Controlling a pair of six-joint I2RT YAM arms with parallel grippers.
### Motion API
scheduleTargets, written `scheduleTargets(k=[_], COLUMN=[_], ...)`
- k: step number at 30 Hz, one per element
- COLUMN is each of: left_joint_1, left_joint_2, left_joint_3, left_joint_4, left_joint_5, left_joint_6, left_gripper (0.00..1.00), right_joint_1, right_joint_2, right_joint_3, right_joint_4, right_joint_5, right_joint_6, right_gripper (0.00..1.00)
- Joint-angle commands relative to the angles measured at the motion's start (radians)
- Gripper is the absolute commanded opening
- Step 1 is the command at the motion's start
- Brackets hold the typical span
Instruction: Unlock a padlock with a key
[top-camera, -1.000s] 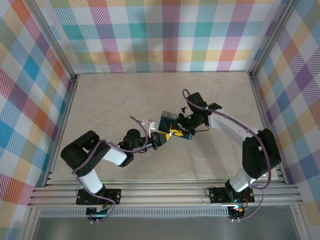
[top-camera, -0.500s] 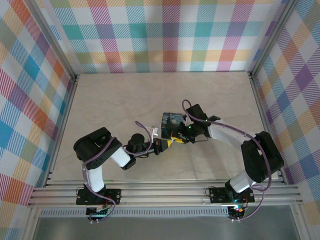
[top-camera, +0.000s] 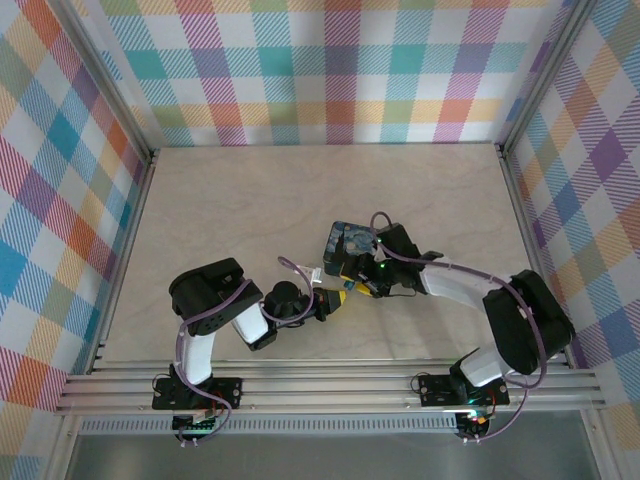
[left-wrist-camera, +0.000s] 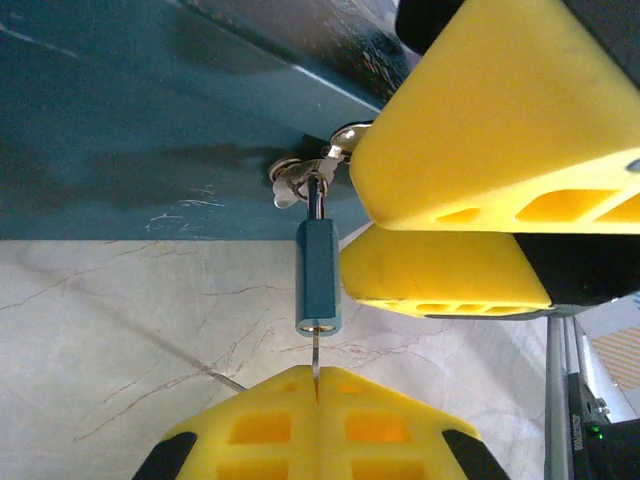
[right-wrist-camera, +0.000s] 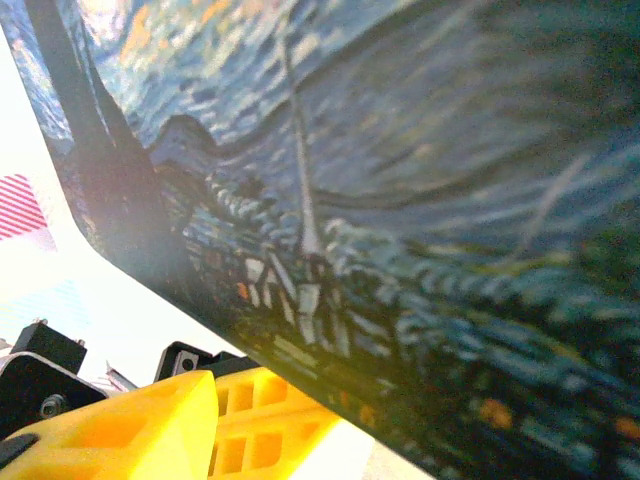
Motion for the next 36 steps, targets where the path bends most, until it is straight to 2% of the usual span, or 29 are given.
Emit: scheduleTargets(k=[1, 10, 18, 23, 28, 36], left_joint_1=[-0.02, -0.035, -0.04, -0.04, -0.038, -0.031], left_joint_2=[0.034, 0.013, -0.018, -0.04, -0.081, -0.103], left_joint_3=[-0.013, 0.003, 0.012, 0.015, 0.021, 0.032], left_joint_4=[-0.067, -0.115, -0.143, -0.158, -0.195, -0.223], left_joint_5=[-0.027, -0.044, -0.03, -0.012, 0.001, 0.015], left_joint_6=[0.003, 0.016, 0.016, 0.015, 0.01, -0.007], left_gripper=[0.0, 0.0, 0.0, 0.0, 0.0, 0.0], right_joint_1=[0.009, 0.038, 0.039, 0.04, 0.047, 0.052], right_joint_2=[0.0, -0.002, 0.036, 0.041, 0.015, -0.032], right_joint_3=[-0.055, -0.094, -0.104, -0.107, -0.114, -0.122], right_joint_4=[0.019, 0.076, 0.086, 0.081, 0.04, -0.013], right_joint_5=[0.069, 0.104, 0.097, 0.096, 0.114, 0.147], right_joint_6=[0.086, 0.12, 0.121, 0.12, 0.114, 0.095], right_gripper=[0.57, 0.54, 0.55, 0.51, 0.59, 0.6])
